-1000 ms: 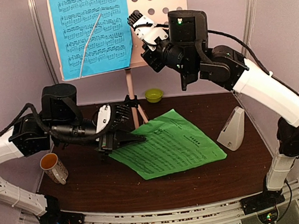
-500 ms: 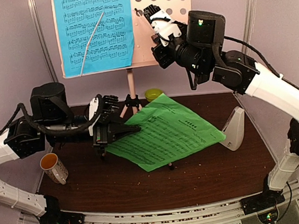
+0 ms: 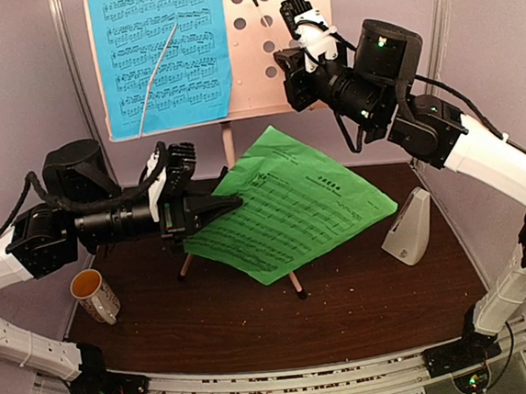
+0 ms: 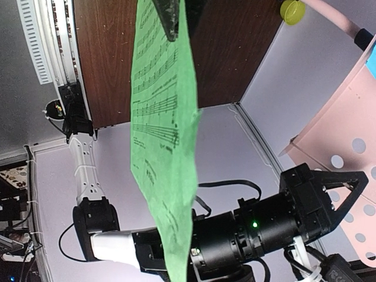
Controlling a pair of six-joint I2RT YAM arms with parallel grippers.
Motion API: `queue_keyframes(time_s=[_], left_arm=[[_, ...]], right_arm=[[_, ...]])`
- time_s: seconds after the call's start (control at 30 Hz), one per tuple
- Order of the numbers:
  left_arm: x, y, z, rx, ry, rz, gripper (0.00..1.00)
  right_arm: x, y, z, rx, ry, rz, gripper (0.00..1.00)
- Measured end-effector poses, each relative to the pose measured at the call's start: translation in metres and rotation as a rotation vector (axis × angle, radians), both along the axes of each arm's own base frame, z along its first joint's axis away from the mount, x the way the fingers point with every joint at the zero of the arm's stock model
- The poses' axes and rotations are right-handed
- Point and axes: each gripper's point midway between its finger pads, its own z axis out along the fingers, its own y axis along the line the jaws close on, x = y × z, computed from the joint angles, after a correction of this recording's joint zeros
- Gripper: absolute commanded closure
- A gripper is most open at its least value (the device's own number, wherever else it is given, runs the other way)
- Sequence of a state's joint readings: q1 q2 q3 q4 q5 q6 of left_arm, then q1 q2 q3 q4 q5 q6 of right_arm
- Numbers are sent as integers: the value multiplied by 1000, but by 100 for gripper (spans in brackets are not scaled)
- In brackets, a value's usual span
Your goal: Set up the instrument practice props
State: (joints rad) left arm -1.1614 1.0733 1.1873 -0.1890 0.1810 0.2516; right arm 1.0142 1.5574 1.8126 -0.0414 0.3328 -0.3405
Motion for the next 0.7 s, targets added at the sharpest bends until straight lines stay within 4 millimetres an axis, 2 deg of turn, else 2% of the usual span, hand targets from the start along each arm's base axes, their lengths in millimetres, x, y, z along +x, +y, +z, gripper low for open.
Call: queue_keyframes(time_s=[0.17, 0.43, 0.7], left_arm=[[5, 3, 6, -20, -5, 34, 100], [8, 21, 34, -114, -27, 89, 100], [20, 29, 51, -173, -7, 169, 100]], right_arm=[[-2, 2, 4, 17, -9, 22, 100], [-3, 2, 3, 68, -17, 28, 100], [-7, -3, 0, 122, -53, 37, 100]])
